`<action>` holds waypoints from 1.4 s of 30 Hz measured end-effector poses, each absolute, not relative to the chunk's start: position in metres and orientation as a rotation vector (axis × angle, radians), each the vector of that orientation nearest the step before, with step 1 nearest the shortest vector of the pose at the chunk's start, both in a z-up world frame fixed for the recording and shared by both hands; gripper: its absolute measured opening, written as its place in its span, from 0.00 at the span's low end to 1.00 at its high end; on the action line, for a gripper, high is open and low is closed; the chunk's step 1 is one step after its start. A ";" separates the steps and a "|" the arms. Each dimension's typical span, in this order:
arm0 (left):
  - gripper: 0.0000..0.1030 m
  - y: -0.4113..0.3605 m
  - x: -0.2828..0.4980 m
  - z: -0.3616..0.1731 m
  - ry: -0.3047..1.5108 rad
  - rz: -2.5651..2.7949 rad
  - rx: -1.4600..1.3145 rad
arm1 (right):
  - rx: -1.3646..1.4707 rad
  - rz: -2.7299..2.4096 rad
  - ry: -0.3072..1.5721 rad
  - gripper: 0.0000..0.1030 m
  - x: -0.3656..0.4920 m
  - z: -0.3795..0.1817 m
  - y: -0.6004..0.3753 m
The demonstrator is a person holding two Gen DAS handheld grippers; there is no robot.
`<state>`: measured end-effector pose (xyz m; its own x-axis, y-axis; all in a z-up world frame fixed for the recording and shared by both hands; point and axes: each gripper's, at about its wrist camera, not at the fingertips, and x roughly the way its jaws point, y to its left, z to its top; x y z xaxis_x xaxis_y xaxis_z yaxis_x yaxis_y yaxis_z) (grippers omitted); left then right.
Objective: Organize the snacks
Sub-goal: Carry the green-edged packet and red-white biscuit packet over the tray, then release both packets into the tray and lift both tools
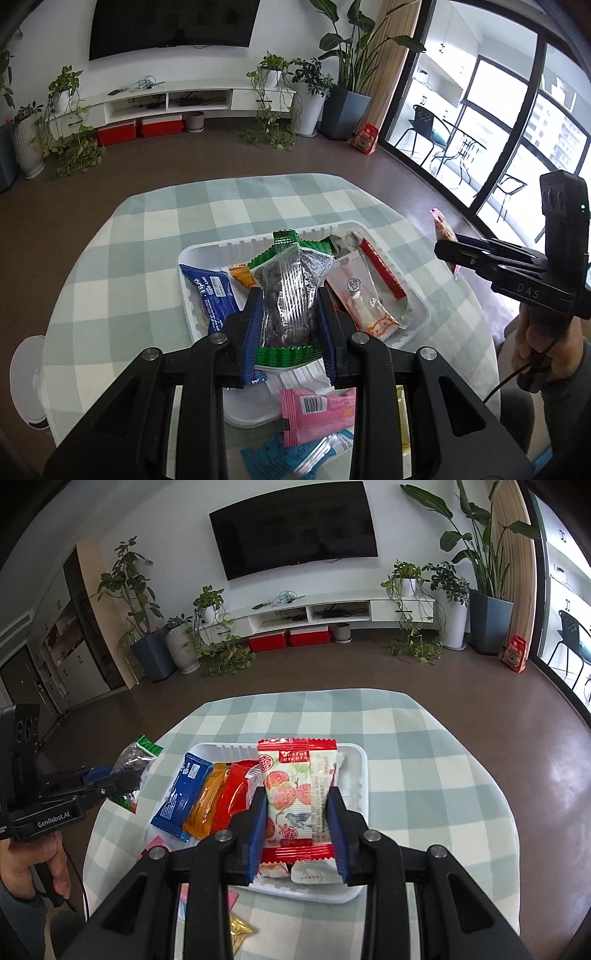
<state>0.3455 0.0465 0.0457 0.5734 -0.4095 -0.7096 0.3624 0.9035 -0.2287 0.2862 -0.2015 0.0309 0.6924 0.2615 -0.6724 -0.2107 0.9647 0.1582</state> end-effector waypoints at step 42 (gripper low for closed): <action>0.47 0.019 0.383 -0.030 0.914 -0.393 0.019 | -0.052 0.251 0.904 0.46 0.353 -0.050 -0.170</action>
